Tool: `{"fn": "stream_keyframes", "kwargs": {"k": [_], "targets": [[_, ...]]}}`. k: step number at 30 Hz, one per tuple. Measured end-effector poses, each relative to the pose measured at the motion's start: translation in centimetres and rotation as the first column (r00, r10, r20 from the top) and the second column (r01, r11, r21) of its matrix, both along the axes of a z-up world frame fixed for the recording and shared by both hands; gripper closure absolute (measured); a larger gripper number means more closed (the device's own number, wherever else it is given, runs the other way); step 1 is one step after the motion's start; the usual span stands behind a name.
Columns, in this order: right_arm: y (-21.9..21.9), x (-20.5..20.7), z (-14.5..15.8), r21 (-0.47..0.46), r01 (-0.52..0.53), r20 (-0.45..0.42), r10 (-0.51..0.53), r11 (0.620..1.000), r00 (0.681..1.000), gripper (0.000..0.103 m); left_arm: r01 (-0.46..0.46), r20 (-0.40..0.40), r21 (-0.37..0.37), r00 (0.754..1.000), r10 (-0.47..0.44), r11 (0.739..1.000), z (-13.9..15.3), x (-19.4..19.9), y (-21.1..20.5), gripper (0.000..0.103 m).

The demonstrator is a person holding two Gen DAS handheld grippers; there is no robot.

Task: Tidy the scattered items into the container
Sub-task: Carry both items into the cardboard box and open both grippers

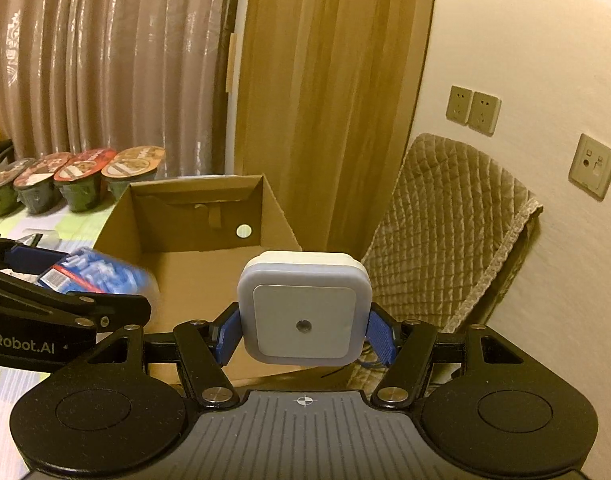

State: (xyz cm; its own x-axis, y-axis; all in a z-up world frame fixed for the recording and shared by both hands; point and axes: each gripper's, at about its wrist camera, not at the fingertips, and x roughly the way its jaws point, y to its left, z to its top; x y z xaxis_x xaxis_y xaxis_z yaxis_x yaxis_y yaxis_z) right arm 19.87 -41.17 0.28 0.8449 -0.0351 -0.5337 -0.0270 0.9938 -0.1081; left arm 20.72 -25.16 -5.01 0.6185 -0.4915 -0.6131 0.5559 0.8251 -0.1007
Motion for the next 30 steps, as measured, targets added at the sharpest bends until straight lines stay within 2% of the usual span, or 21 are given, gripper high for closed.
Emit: {"fn": "stream_keyframes", "kwargs": {"k": [14, 26, 27, 28, 29, 30], "targets": [[1.0, 0.7, -0.2, 0.019, -0.036, -0.017, 0.036, 0.999, 0.999, 0.036, -0.035, -0.007, 0.009, 0.999, 0.035, 0.999, 0.6, -0.2, 1.7, 0.018], [3.5, 3.3, -0.7, 0.054, -0.126, -0.095, 0.131, 0.991, 0.987, 0.036, -0.115, -0.023, 0.016, 0.993, 0.116, 0.993, 1.0, 0.1, 5.0, 0.018], [3.8, 3.5, -0.7, 0.047, -0.134, -0.098, 0.138, 0.99, 0.986, 0.032, -0.122, -0.025, 0.017, 0.992, 0.122, 0.992, 1.0, 0.2, 5.2, 0.018], [4.1, 3.5, -0.6, 0.036, -0.136, -0.096, 0.139, 0.99, 0.986, 0.022, -0.126, -0.027, 0.016, 0.992, 0.127, 0.992, 1.0, 0.2, 5.5, 0.018], [4.3, 3.5, -0.6, 0.029, -0.133, -0.085, 0.135, 0.991, 0.987, 0.004, -0.13, -0.028, 0.014, 0.991, 0.131, 0.991, 0.9, 0.2, 5.7, 0.018], [4.4, 3.3, -0.5, 0.032, -0.132, -0.072, 0.134, 0.991, 0.988, 0.004, -0.134, -0.03, 0.012, 0.99, 0.134, 0.991, 0.9, 0.2, 5.9, 0.018]]}}
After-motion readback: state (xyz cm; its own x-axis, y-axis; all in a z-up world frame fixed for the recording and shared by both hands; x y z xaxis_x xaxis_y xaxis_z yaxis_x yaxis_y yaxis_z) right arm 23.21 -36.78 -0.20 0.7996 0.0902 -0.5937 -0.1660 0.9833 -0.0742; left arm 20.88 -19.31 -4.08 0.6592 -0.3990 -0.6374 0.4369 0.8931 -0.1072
